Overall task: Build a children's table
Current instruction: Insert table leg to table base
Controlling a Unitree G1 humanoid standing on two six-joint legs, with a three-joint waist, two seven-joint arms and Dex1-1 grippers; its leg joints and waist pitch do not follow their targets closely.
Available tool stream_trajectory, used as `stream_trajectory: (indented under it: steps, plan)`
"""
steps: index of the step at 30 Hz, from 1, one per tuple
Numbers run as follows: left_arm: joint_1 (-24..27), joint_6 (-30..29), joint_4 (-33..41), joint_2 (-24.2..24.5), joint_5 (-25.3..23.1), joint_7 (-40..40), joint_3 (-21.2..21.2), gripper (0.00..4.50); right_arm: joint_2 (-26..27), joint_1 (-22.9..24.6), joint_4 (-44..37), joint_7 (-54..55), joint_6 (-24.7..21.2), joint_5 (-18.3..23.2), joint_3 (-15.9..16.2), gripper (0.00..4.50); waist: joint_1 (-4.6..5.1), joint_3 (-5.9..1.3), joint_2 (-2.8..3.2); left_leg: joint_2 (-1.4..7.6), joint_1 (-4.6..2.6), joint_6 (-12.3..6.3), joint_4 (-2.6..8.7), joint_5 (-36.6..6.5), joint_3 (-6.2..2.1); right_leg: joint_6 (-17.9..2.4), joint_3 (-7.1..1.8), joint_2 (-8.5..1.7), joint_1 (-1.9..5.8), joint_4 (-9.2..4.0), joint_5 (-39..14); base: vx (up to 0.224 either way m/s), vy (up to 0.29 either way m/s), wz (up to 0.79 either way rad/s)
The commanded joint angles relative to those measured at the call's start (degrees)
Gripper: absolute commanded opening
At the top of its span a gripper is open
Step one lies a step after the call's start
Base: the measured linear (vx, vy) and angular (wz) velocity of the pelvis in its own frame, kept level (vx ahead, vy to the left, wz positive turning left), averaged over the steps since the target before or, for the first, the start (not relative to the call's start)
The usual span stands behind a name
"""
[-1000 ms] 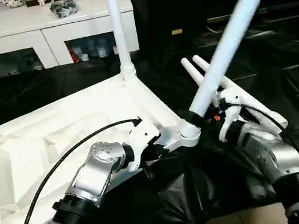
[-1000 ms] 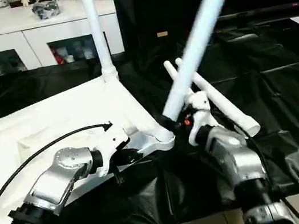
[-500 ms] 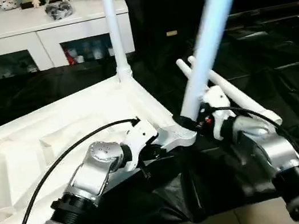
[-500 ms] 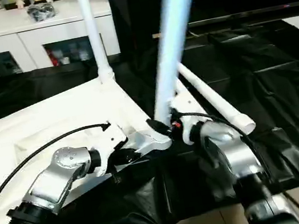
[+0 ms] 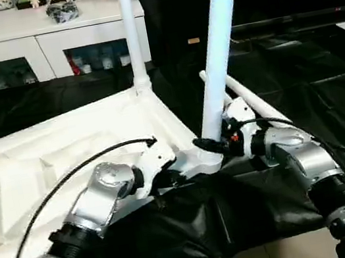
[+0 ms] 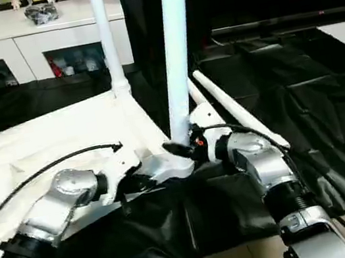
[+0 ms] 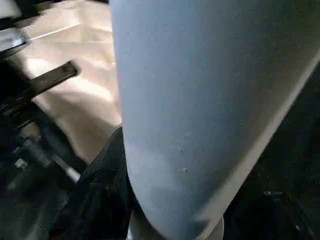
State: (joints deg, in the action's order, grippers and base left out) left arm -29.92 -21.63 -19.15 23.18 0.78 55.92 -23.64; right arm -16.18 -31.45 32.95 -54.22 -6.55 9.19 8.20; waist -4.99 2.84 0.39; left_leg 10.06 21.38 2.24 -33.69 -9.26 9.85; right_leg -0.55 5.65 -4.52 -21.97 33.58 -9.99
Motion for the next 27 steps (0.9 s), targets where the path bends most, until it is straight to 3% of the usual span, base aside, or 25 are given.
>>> stream_trajectory:
  steps: [1,5,9,11,13,17,21,23,27]
  plan:
    - [-2.52,2.31,3.91,0.98,0.17,3.83,-0.79,0.00,-1.29,3.24,3.28,-2.65,-1.41,-2.82,4.31,1.90,-0.12,-2.73,0.06,3.52,-1.51,1.42,5.07,-27.57,-2.03,-6.86,-3.13,-5.27,0.93,-5.55,-30.20,0.000,0.000,0.00]
    - [-3.06,3.54,3.88,2.15,-0.18,5.42,-1.04,0.00,-1.86,4.38,1.87,-5.44,-0.79,-2.23,4.92,1.90,-0.25,-2.37,-0.30,3.63,-1.52,1.50,5.40,-26.95,-1.88,-8.20,-3.53,-5.21,0.84,-5.26,-27.37,0.000,0.000,0.00]
    - [-3.31,3.92,4.11,2.79,0.03,6.66,-0.99,0.00,-1.98,5.50,0.60,-7.46,-0.02,-1.63,4.82,1.90,-0.44,-2.46,-0.38,3.63,-1.54,1.07,5.45,-25.12,-1.67,-9.24,-3.72,-5.18,1.07,-4.99,-24.85,0.000,0.000,0.00]
    - [-3.46,4.26,4.06,3.13,0.13,7.51,-0.96,0.00,-2.04,5.98,0.14,-8.42,0.36,-1.40,4.87,1.90,-0.63,-2.47,0.12,3.57,-1.51,0.81,5.41,-24.39,-1.61,-9.64,-3.78,-5.24,1.18,-4.96,-24.17,0.000,0.000,0.00]
    - [-3.55,4.33,3.93,3.22,0.15,7.69,-0.88,0.00,-1.88,6.05,0.25,-8.18,0.41,-1.38,4.73,1.90,-0.68,-2.57,-0.08,3.64,-1.51,0.70,5.49,-23.48,-1.53,-10.03,-3.76,-5.11,1.32,-4.88,-22.77,0.000,0.000,0.00]
    - [-4.30,1.55,2.15,0.75,-0.77,1.04,1.44,0.00,1.38,3.01,6.66,3.43,1.55,-3.13,1.22,1.90,-0.39,-2.54,-0.07,3.71,-1.46,1.69,5.59,-23.46,-1.54,-11.36,-3.68,-5.12,1.36,-4.53,-21.75,0.000,0.000,0.00]
    - [-4.66,-2.41,1.75,-2.20,-0.60,-5.06,3.84,0.00,3.48,0.00,12.33,12.97,2.58,-4.92,-0.66,1.90,0.24,-2.26,-0.02,3.48,-1.51,2.80,5.55,-26.02,-1.97,-9.32,-3.31,-5.37,1.32,-5.21,-28.94,0.000,0.000,0.00]
    - [-4.95,-6.60,2.01,-5.17,-1.10,-10.84,5.92,0.00,5.67,-2.47,16.13,19.86,2.78,-5.50,-1.59,1.90,0.45,-2.23,-0.13,3.52,-1.62,2.68,5.56,-26.43,-1.92,-8.63,-3.36,-5.30,1.06,-5.49,-29.41,0.000,0.000,0.00]
    - [-5.50,-13.10,2.98,-9.21,-2.18,-18.47,8.28,0.00,8.61,-6.01,21.28,27.86,2.22,-5.50,-2.90,1.90,0.80,-2.27,-0.14,3.44,-1.60,2.56,5.56,-25.79,-1.85,-9.55,-3.36,-5.13,0.99,-5.42,-27.29,0.000,0.000,0.00]
